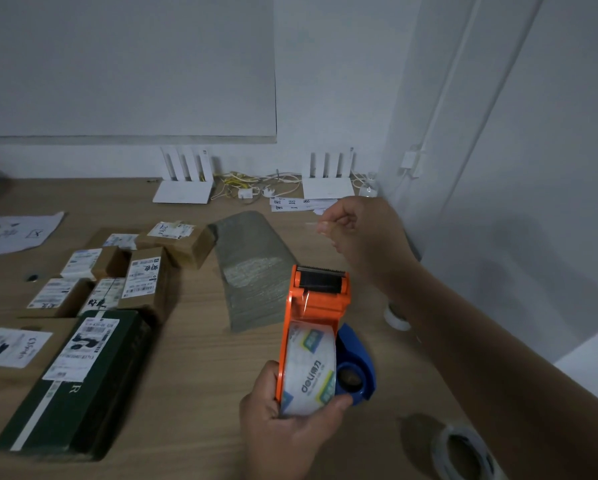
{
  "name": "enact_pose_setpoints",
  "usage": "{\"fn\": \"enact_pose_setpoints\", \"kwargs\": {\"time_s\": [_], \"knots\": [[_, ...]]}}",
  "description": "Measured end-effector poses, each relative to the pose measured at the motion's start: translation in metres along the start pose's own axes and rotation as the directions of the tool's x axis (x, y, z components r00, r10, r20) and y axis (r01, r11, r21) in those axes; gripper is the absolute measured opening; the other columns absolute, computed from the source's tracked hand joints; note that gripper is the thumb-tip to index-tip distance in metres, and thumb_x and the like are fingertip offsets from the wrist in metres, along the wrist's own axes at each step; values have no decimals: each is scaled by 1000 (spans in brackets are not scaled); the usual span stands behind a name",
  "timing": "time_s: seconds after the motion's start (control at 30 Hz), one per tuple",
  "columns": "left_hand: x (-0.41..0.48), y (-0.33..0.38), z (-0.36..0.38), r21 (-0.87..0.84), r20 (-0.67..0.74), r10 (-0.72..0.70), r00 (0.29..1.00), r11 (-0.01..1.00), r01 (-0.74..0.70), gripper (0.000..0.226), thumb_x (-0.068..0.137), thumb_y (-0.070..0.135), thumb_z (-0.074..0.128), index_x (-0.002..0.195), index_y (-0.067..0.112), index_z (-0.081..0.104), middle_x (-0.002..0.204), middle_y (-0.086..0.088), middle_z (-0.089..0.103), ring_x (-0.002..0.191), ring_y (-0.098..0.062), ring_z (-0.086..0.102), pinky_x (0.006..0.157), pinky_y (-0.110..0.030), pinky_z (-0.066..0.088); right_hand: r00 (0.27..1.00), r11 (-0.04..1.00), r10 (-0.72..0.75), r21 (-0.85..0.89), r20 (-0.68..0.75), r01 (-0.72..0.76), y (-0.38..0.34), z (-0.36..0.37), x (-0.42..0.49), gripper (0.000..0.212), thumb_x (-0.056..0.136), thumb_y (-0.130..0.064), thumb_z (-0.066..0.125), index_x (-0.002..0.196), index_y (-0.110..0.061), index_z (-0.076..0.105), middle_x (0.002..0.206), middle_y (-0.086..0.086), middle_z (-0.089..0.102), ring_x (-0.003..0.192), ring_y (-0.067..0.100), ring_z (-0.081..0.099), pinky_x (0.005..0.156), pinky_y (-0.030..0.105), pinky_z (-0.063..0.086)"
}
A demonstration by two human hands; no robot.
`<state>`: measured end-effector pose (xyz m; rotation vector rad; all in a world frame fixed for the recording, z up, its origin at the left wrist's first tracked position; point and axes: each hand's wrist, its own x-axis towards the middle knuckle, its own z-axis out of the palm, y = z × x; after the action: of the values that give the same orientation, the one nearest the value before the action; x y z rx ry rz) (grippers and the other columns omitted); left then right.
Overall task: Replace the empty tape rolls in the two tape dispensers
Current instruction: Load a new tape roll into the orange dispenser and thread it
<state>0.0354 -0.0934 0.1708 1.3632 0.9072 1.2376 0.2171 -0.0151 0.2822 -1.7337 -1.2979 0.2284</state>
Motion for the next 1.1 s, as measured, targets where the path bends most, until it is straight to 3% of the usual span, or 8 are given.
{"fn": "enact_pose_setpoints", "kwargs": {"time_s": [0.17, 0.27, 0.53, 0.67, 0.83, 0.97, 1.1], "knots": [[-2, 2, -3, 9, 19, 34, 999, 999, -34, 44, 32, 33, 86, 74, 34, 72, 58, 0, 74, 47, -7, 67, 48, -14, 51, 999, 1000, 11, -16, 33, -10, 2, 0, -1, 7, 84, -19, 74, 78, -19, 71, 64, -9, 64, 59, 5, 60, 72, 37, 60], [-3, 5, -5, 26, 43, 62, 997, 998, -63, 44, 33, 34, 86, 74, 33, 70, 56, 5, 72, 47, -3, 66, 48, -12, 50, 999, 1000, 17, -19, 44, -16, 4, -1, -1, 16, 84, -19, 74, 72, -26, 66, 62, -9, 64, 57, 3, 58, 70, 33, 59], [-2, 12, -4, 67, 53, 112, 992, 991, -115, 53, 31, 40, 84, 81, 54, 70, 59, 22, 72, 53, 4, 69, 52, -4, 49, 990, 997, 79, -9, 118, -79, 15, 3, 1, 7, 83, -13, 75, 77, -12, 72, 65, 8, 71, 56, 17, 63, 69, 48, 61], [-2, 17, -5, 45, 40, 82, 996, 995, -84, 60, 29, 75, 80, 84, 55, 69, 62, 22, 73, 54, 5, 69, 53, -4, 50, 983, 994, 113, -6, 143, -113, 18, 4, -1, 7, 82, -13, 75, 76, -12, 72, 61, 4, 68, 55, 17, 62, 70, 47, 62], [-2, 22, -7, 56, 41, 81, 996, 995, -83, 58, 32, 78, 77, 82, 50, 70, 58, 23, 70, 51, 6, 67, 50, -3, 47, 963, 989, 149, -11, 224, -151, 19, 8, -1, 8, 82, -17, 77, 78, -11, 74, 56, -1, 64, 50, 11, 55, 64, 33, 54], [-2, 21, -9, 75, 41, 72, 997, 994, -74, 59, 26, 75, 81, 79, 51, 70, 56, 22, 70, 49, 6, 66, 50, -3, 47, 943, 985, 172, -36, 285, -169, 18, 9, 2, 9, 82, -18, 77, 74, -19, 74, 61, 1, 68, 58, 15, 60, 67, 32, 55], [0, 22, -10, 71, 40, 71, 997, 995, -74, 56, 32, 81, 75, 80, 52, 69, 57, 23, 70, 50, 7, 66, 51, -3, 47, 910, 981, 192, -59, 368, -183, 17, 10, 4, 9, 83, -16, 76, 88, -9, 78, 82, 3, 75, 79, 19, 71, 79, 35, 58]]}}
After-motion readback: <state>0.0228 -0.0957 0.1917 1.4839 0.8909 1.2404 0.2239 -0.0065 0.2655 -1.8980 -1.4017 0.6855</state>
